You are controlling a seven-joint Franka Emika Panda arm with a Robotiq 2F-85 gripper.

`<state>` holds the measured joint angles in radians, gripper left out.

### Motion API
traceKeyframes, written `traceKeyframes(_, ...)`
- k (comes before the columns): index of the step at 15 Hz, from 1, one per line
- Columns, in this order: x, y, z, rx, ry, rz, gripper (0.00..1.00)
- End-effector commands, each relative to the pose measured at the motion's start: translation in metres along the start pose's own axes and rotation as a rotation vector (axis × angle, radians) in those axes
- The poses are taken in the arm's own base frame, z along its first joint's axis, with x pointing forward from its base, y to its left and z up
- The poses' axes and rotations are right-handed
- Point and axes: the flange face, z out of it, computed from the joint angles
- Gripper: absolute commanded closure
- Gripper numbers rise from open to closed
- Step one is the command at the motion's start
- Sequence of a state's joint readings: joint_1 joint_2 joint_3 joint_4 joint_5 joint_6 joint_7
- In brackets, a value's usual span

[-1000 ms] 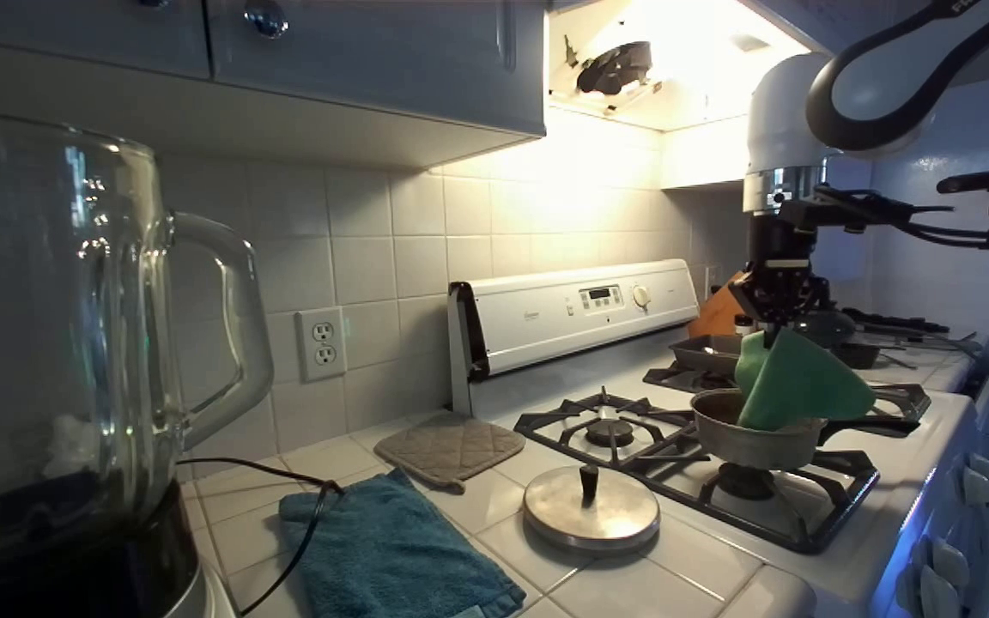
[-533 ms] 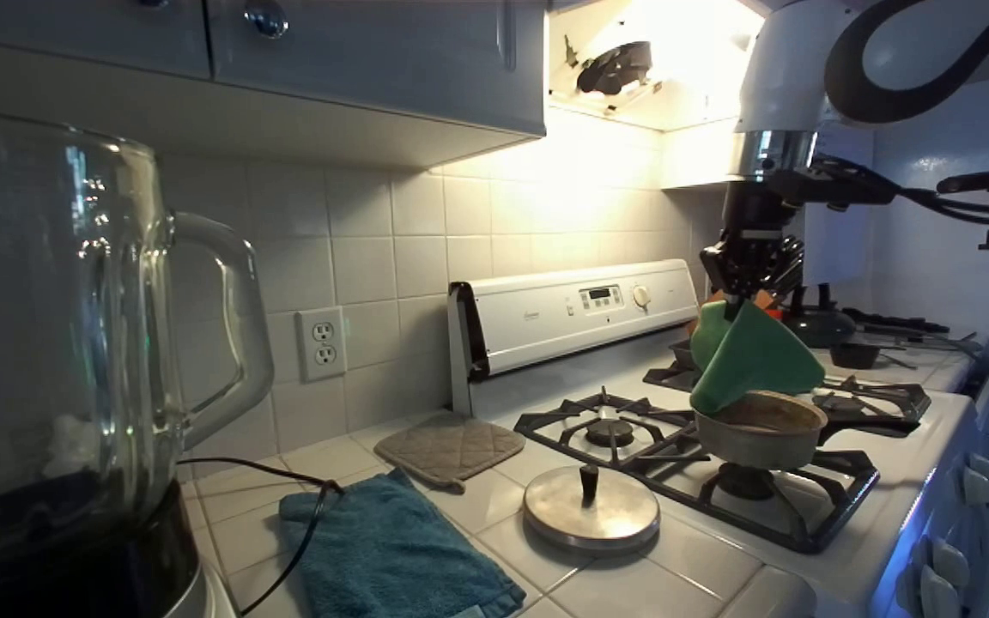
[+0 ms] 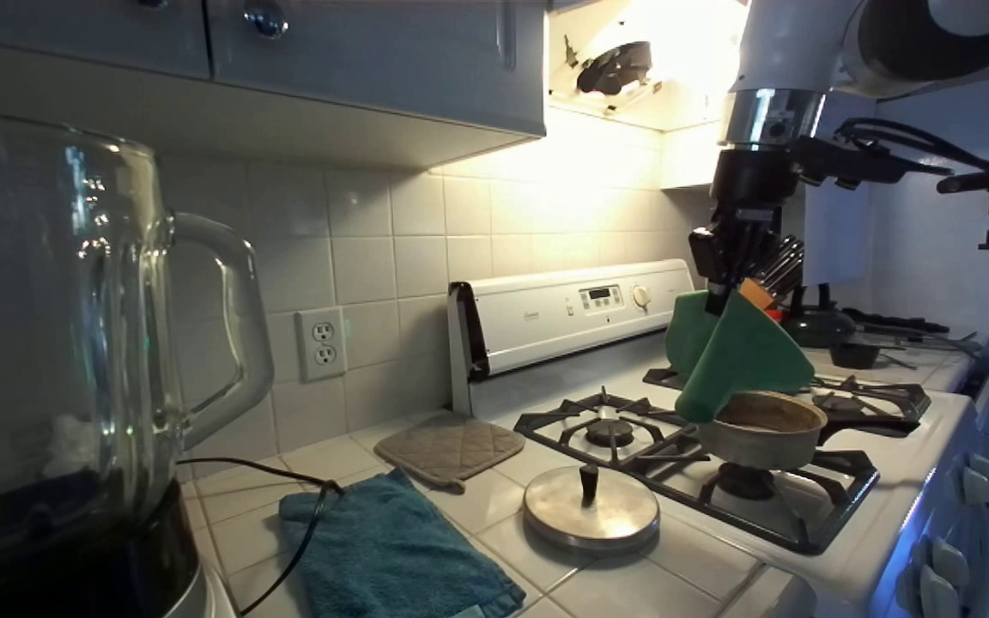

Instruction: Pick up the cloth and wipe the pot

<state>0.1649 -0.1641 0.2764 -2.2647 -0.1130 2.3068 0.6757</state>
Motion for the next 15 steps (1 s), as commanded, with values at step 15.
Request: traceKeyframes(15,-0.026,-0.155,0.046,0.181,-0.163,-0.656,0.99)
